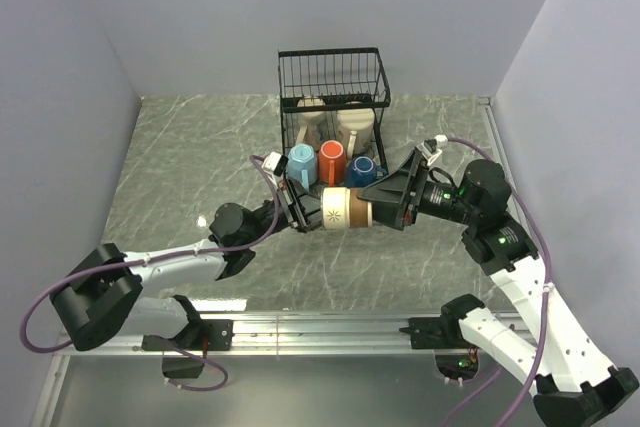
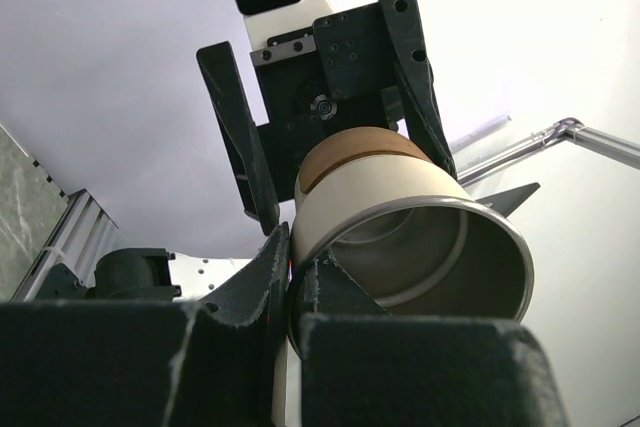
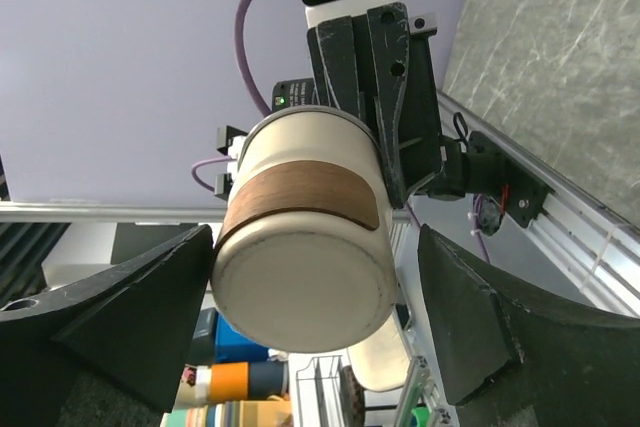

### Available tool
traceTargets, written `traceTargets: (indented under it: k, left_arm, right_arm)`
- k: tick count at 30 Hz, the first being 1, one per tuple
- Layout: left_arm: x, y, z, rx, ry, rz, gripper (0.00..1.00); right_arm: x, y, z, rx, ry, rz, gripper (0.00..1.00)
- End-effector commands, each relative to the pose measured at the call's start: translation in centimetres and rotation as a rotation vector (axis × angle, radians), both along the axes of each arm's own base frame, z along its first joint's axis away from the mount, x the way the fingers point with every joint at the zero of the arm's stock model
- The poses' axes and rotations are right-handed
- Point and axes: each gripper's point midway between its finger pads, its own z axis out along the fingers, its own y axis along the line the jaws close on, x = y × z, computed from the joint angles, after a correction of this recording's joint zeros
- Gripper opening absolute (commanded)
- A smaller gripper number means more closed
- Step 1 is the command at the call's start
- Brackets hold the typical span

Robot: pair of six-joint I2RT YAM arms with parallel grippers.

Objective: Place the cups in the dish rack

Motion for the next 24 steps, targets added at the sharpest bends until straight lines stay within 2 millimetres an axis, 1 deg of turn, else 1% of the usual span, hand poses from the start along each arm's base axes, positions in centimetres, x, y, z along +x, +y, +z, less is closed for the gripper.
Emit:
traceTargets:
  k: [1, 3, 5, 6, 9, 10, 11, 12, 13, 14, 15, 16, 17, 18, 19, 20, 21, 22, 23, 24]
  left_arm:
    - [-0.5, 0.7, 3.5, -0.102, -0.086, 0.003, 0.00]
    - [-0.2, 0.6, 3.3, -0.095, -0.086, 0.010, 0.00]
    - [0.0, 0.6, 3.2, -0.094, -0.080, 0.017, 0.00]
    - [0.1, 0.5, 3.1, -0.088, -0.079, 0.020, 0.01]
    - [0.3, 0.2, 2.8, -0.074, -0.073, 0.023, 0.00]
    - [0.5, 0.1, 2.4, -0.060, -0.065, 0.024, 0.01]
    - [0.5, -0.1, 2.1, -0.040, -0.072, 0.025, 0.01]
    - [0.9, -0.3, 2.2, -0.019, -0.079, 0.032, 0.06]
    - [1.5, -0.8, 0.6, 0.063, -0.036, 0.040, 0.13]
    - [2.2, -0.8, 0.0, 0.110, -0.055, 0.073, 0.33]
    - [2.7, -0.7, -0.5, 0.160, -0.044, 0.092, 0.43]
    - [2.8, -0.1, -0.5, 0.188, -0.052, 0.117, 0.51]
    - [3.4, 0.1, -2.6, 0.288, -0.028, 0.140, 0.66]
    - [4.5, 0.9, -3.0, 0.328, -0.020, 0.188, 0.71]
    - [4.6, 1.8, -2.6, 0.347, -0.034, 0.218, 0.74]
    - [5.0, 2.6, -5.7, 0.481, 0.010, 0.242, 0.80]
    - [6.3, 3.8, -6.0, 0.525, 0.018, 0.310, 0.82]
    - [6.2, 4.8, -6.2, 0.561, 0.013, 0.338, 0.83]
    - [6.6, 5.7, -7.1, 0.619, 0.000, 0.367, 0.85]
    - [7.0, 7.2, -9.1, 0.701, 0.053, 0.393, 0.85]
  right_arm:
    - [-0.3, 0.4, 2.7, 0.041, -0.082, 0.012, 0.89]
    - [-0.3, 0.6, 2.8, 0.039, -0.082, 0.023, 0.88]
    - [-0.3, 0.7, 2.8, 0.032, -0.085, 0.022, 0.82]
    - [-0.3, 0.7, 2.7, 0.028, -0.084, 0.022, 0.77]
    - [-0.2, 0.7, 2.3, 0.020, -0.077, 0.026, 0.45]
    - [-0.1, 0.8, 2.1, 0.020, -0.074, 0.026, 0.27]
    - [-0.1, 0.8, 2.0, 0.019, -0.073, 0.026, 0.19]
    - [0.0, 0.9, 1.8, 0.015, -0.066, 0.029, 0.12]
    - [-0.1, 0.8, 1.7, 0.010, -0.068, 0.033, 0.00]
    - [0.0, 0.8, 1.9, 0.006, -0.074, 0.037, 0.00]
    - [0.2, 0.8, 1.5, -0.013, -0.053, 0.035, 0.00]
    - [0.3, 0.8, 1.4, -0.031, -0.075, 0.034, 0.00]
    - [0.4, 0.7, 2.1, -0.037, -0.092, 0.029, 0.00]
    - [0.7, 0.6, 1.6, -0.060, -0.070, 0.026, 0.00]
    - [0.9, 0.4, 1.6, -0.074, -0.083, 0.031, 0.00]
    - [1.4, 0.0, 2.1, -0.077, -0.094, 0.014, 0.00]
    - [1.8, -0.2, 1.8, -0.087, -0.081, 0.012, 0.00]
    - [2.2, -0.3, 1.7, -0.092, -0.084, 0.008, 0.00]
    - [2.3, -0.6, 1.8, -0.089, -0.086, 0.016, 0.00]
    - [3.3, -1.1, 1.6, -0.095, -0.075, -0.005, 0.00]
